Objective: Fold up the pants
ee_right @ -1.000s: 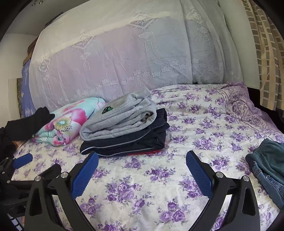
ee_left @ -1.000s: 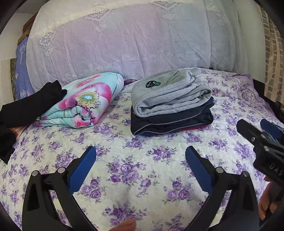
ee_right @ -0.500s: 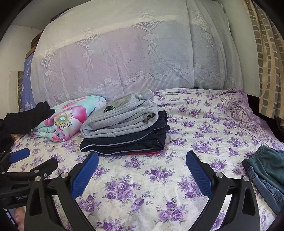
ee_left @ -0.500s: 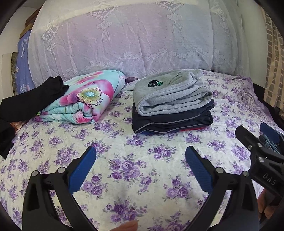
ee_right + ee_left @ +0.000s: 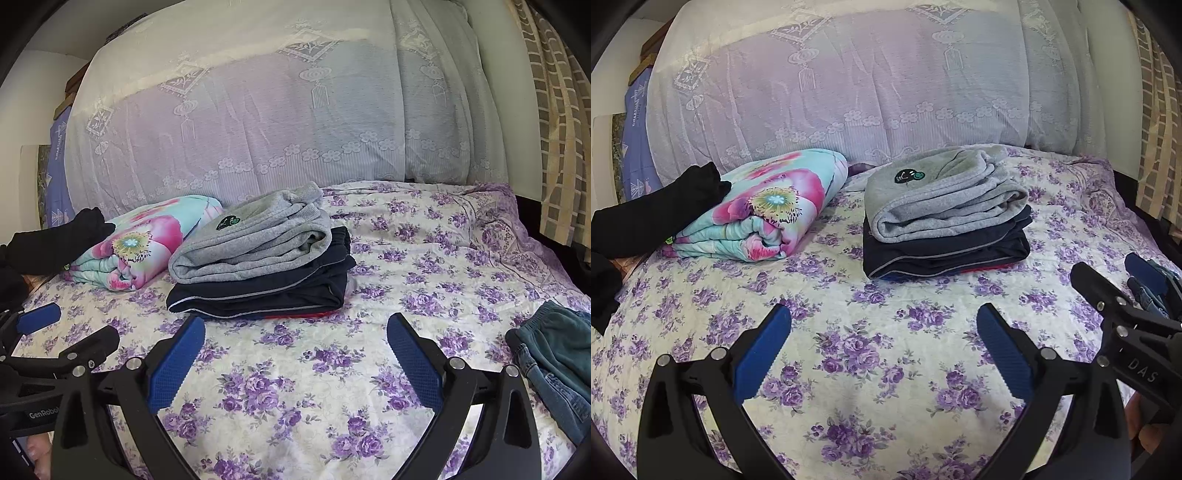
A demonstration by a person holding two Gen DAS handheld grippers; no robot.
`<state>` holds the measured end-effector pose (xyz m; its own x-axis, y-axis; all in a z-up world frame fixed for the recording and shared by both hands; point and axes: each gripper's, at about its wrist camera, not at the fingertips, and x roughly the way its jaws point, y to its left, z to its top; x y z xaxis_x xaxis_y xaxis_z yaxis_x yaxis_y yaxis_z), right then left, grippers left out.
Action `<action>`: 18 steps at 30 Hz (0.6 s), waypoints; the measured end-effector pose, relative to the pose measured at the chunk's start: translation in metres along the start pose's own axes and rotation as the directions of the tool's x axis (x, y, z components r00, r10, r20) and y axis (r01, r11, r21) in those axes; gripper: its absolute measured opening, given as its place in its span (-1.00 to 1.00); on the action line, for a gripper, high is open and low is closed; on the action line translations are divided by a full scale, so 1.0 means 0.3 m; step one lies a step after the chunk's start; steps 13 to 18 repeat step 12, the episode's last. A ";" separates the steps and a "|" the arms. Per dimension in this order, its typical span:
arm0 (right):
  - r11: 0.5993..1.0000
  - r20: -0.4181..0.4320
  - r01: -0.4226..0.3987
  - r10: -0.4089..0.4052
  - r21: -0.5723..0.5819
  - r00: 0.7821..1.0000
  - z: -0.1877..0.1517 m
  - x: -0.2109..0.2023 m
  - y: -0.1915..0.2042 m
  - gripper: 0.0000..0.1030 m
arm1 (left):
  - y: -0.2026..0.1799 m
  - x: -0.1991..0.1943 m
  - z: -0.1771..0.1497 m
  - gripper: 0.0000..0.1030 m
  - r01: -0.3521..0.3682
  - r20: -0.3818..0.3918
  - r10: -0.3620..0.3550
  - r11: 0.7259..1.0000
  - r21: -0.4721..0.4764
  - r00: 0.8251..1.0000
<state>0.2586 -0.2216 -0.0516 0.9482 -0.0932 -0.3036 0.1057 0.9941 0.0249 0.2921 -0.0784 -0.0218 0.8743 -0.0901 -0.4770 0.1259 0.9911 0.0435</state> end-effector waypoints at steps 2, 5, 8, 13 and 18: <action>1.000 0.001 0.001 -0.001 0.000 1.000 0.001 -0.003 0.000 0.93 | -0.001 0.000 -0.001 0.91 -0.003 0.001 0.003 1.000 0.006 1.000; 1.000 0.002 0.001 -0.001 0.000 1.000 0.001 -0.002 -0.001 0.93 | -0.001 0.002 0.000 0.91 0.002 -0.006 -0.002 1.000 0.003 1.000; 1.000 0.002 0.000 0.000 0.000 1.000 0.001 -0.003 -0.001 0.93 | -0.002 0.001 -0.001 0.91 -0.003 -0.005 0.003 1.000 0.006 1.000; 1.000 0.004 0.000 0.000 -0.007 1.000 0.000 -0.002 0.001 0.93 | 0.003 0.000 0.001 0.91 -0.007 -0.006 0.007 1.000 -0.004 1.000; 1.000 0.004 0.000 0.000 -0.007 1.000 0.000 -0.002 0.001 0.93 | 0.003 0.000 0.001 0.91 -0.007 -0.006 0.007 1.000 -0.004 1.000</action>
